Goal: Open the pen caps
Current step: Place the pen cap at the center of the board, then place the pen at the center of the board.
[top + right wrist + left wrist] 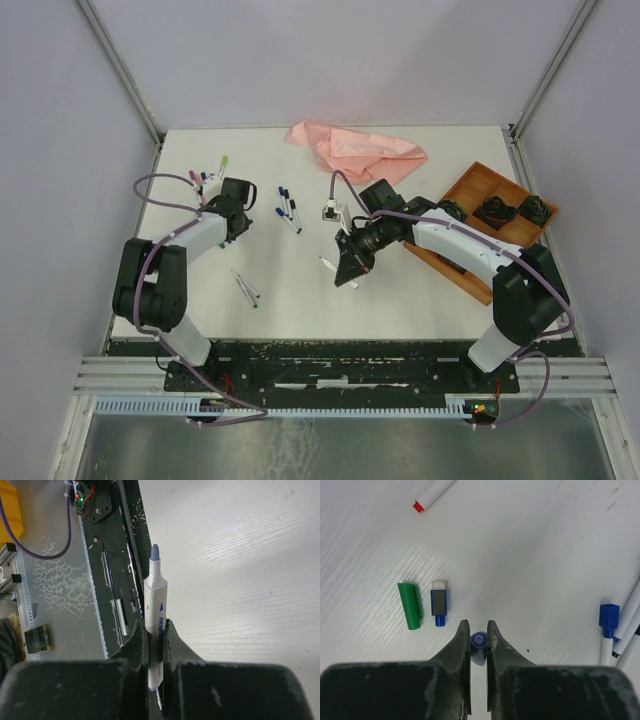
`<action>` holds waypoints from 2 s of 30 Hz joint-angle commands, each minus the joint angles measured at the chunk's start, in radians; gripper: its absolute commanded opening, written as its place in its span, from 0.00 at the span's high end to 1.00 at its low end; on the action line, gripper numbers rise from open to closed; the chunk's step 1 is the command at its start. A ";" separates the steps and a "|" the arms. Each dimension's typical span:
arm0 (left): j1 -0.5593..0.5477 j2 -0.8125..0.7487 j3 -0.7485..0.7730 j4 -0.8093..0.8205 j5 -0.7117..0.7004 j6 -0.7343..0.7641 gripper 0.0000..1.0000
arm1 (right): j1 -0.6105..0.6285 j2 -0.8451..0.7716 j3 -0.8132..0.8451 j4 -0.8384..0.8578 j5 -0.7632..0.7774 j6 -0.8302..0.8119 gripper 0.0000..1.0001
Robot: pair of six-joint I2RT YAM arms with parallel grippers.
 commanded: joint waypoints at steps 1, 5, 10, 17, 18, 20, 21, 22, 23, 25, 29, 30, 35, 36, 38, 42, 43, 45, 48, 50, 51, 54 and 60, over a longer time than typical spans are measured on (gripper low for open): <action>0.017 0.078 0.093 -0.032 -0.039 0.058 0.94 | 0.004 -0.007 0.046 0.007 -0.001 -0.018 1.00; 0.031 0.143 0.123 -0.042 -0.025 0.062 0.91 | 0.004 -0.007 0.045 0.006 -0.003 -0.020 1.00; 0.041 0.187 0.136 -0.046 -0.011 0.065 0.88 | 0.004 -0.005 0.045 0.006 -0.005 -0.020 1.00; 0.047 0.207 0.134 -0.046 0.004 0.062 0.73 | 0.004 -0.005 0.045 0.007 -0.006 -0.020 1.00; 0.048 0.208 0.134 -0.046 0.006 0.063 0.73 | 0.004 -0.004 0.046 0.006 -0.006 -0.020 1.00; 0.048 0.209 0.134 -0.049 0.005 0.064 0.69 | 0.004 -0.005 0.046 0.006 -0.006 -0.021 1.00; 0.050 0.208 0.134 -0.051 0.006 0.064 0.69 | 0.004 -0.004 0.045 0.006 -0.006 -0.020 1.00; 0.050 0.208 0.134 -0.051 0.005 0.064 0.69 | 0.004 -0.004 0.046 0.006 -0.005 -0.019 1.00; 0.052 0.207 0.133 -0.051 0.006 0.064 0.68 | 0.004 -0.004 0.046 0.006 -0.006 -0.019 1.00; 0.052 0.205 0.133 -0.052 0.006 0.065 0.67 | 0.004 -0.005 0.046 0.006 -0.006 -0.018 1.00; 0.053 0.193 0.131 -0.056 0.008 0.065 0.67 | 0.004 -0.004 0.046 0.006 -0.006 -0.018 1.00; 0.052 0.188 0.132 -0.057 0.011 0.065 0.67 | 0.004 -0.005 0.046 0.006 -0.006 -0.019 1.00; 0.053 0.139 0.137 -0.064 0.027 0.074 0.66 | 0.004 -0.003 0.045 0.007 -0.004 -0.021 1.00; 0.052 0.125 0.137 -0.066 0.031 0.076 0.66 | 0.004 -0.004 0.044 0.007 -0.004 -0.021 1.00; 0.054 0.089 0.135 -0.076 0.040 0.079 0.65 | 0.004 -0.005 0.041 0.008 -0.003 -0.022 1.00; 0.052 0.007 0.105 -0.078 0.077 0.075 0.63 | 0.003 -0.002 0.038 0.015 -0.003 -0.020 1.00; 0.052 -0.017 0.095 -0.078 0.093 0.074 0.62 | 0.004 0.000 0.039 0.016 -0.003 -0.020 0.99; 0.051 -0.073 0.071 -0.079 0.110 0.072 0.61 | 0.006 0.003 0.038 0.015 -0.002 -0.020 0.99; 0.052 -0.182 0.022 -0.078 0.148 0.063 0.61 | 0.007 0.004 0.039 0.017 0.000 -0.020 0.99; 0.052 -0.270 -0.016 -0.070 0.197 0.062 0.61 | 0.013 -0.001 0.039 0.022 0.014 -0.020 0.99; 0.052 -0.322 -0.038 -0.065 0.229 0.062 0.61 | 0.019 -0.003 0.037 0.026 0.028 -0.020 0.99; 0.052 -0.497 -0.095 -0.041 0.347 0.066 0.59 | 0.047 -0.005 0.045 0.032 0.083 -0.027 0.98; 0.052 -0.903 -0.174 0.015 0.510 0.188 0.45 | 0.131 0.020 0.074 0.064 0.220 -0.013 0.96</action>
